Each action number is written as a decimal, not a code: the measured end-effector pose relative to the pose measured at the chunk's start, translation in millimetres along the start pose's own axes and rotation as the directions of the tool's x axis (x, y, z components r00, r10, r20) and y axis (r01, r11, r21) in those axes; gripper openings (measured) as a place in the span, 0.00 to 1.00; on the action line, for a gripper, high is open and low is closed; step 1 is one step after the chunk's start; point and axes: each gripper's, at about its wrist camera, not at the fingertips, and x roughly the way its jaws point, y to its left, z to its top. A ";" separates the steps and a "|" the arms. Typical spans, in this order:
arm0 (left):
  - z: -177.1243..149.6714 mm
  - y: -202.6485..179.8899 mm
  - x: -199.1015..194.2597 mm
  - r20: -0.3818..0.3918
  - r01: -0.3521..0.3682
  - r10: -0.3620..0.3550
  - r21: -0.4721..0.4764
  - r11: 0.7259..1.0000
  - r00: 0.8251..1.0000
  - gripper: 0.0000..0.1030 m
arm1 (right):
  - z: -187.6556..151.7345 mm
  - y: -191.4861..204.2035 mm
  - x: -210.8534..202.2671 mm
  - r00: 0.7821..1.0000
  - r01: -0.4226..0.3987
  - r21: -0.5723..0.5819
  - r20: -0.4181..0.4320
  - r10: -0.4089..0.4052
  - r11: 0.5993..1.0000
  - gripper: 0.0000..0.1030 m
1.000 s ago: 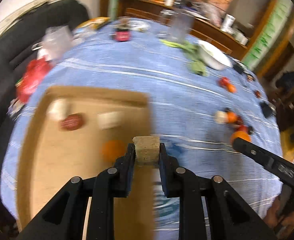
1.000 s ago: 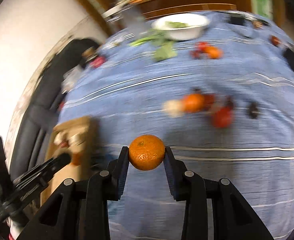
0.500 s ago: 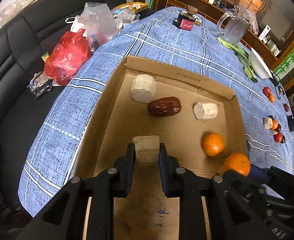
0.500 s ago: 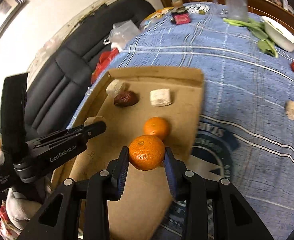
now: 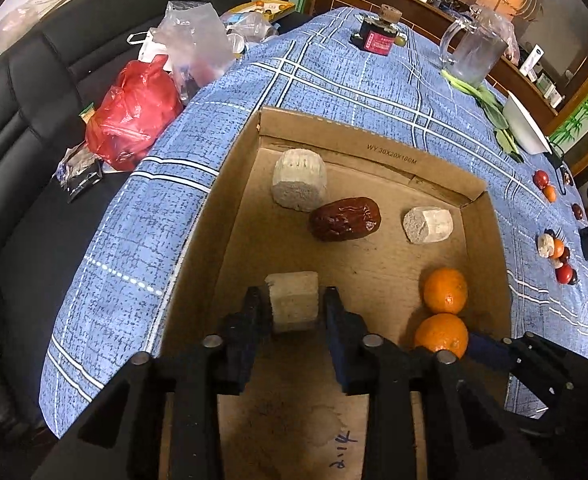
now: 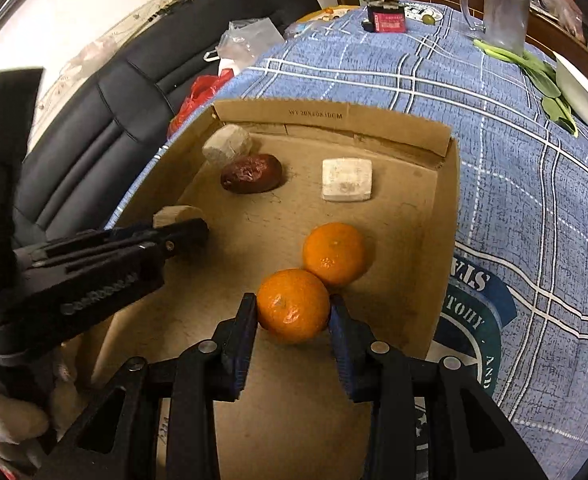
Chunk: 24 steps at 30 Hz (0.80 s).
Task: Organize fruits
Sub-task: 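Open both tools to release the cube and orange into the box, then move the left tool to a beige cube while the right tool approaches a red tomato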
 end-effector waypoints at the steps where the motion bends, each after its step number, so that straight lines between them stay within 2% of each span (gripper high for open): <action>1: 0.2 0.5 -2.2 0.004 -0.001 0.001 -0.005 1.000 1.000 0.37 | 0.2 0.9 -0.1 1.000 -0.005 -0.001 -0.001 0.005 1.000 0.40; 6: 2.8 -1.6 -20.1 0.030 -0.017 0.018 -0.031 0.999 0.999 0.41 | -4.7 -4.9 -17.7 0.999 -0.027 0.015 0.017 0.027 1.000 0.43; 10: 5.0 -22.9 -40.0 0.076 -0.049 0.048 0.006 0.999 0.996 0.46 | -9.4 -15.5 -44.0 0.998 -0.030 0.042 0.063 0.027 0.999 0.43; 15: 2.3 -75.5 -63.4 0.149 -0.087 0.066 0.139 0.986 0.987 0.51 | -20.3 -47.4 -75.4 0.993 -0.019 0.132 0.117 0.004 0.991 0.48; 19: -5.4 -128.5 -78.3 0.212 -0.127 0.070 0.267 0.955 0.975 0.59 | -35.1 -81.2 -98.1 0.989 0.002 0.214 0.144 -0.034 0.977 0.48; 24: -17.4 -181.0 -86.4 0.246 -0.140 0.046 0.381 0.914 0.968 0.60 | -54.4 -120.8 -120.6 0.985 0.025 0.294 0.156 -0.073 0.956 0.48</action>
